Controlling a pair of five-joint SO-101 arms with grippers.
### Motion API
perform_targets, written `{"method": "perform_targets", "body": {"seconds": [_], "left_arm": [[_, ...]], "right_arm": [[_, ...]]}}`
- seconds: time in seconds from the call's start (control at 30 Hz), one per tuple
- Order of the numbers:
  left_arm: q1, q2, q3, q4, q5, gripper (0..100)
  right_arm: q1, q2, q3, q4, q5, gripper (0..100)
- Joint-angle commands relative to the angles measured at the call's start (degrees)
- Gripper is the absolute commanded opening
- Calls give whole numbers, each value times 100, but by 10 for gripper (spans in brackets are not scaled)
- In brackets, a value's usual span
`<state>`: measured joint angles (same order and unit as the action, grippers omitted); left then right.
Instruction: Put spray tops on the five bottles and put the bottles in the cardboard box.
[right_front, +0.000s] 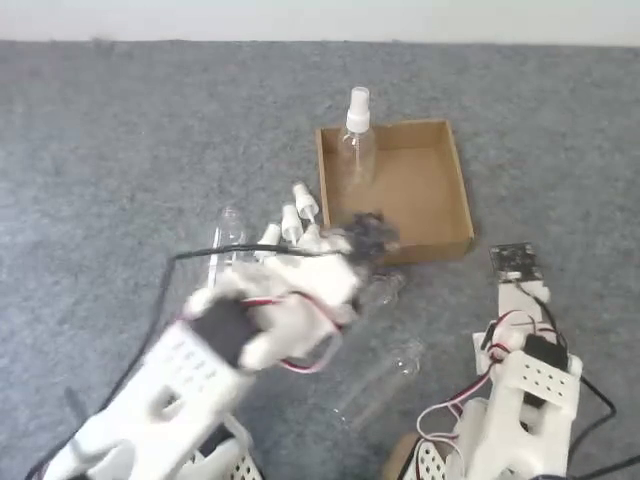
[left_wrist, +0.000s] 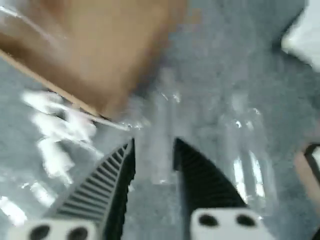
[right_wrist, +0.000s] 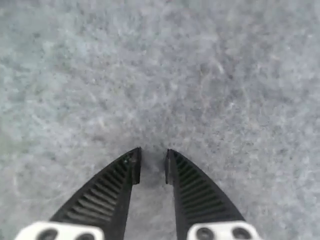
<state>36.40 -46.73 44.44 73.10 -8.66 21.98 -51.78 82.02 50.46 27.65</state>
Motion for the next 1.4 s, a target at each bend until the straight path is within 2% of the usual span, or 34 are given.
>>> {"method": "perform_targets", "body": {"seconds": [0.0, 0.1, 0.23, 0.3, 0.53, 0.7, 1.13, 1.37], "left_arm": [[782, 782, -338, -369, 536, 197], [1125, 1125, -338, -527, 914, 203], [1459, 1486, -356, -695, 976, 203], [1547, 1679, -347, -712, 976, 203], [1503, 2330, -374, -703, 985, 205], [1538, 2497, -391, -721, 1240, 272], [1512, 3314, -391, -853, 1257, 272], [1512, 3376, -198, -1319, 1257, 272]], "right_arm": [[567, -110, -167, -215, -290, 69], [892, -110, -273, -207, -308, 70], [971, -101, -237, -180, -369, 70], [963, -101, -237, -84, -668, 70], [954, -101, -290, -110, -1020, 71], [954, -101, -237, -127, -1029, 71], [954, -110, -176, -207, -1143, 71], [954, -110, -167, -215, -1160, 71]]}}
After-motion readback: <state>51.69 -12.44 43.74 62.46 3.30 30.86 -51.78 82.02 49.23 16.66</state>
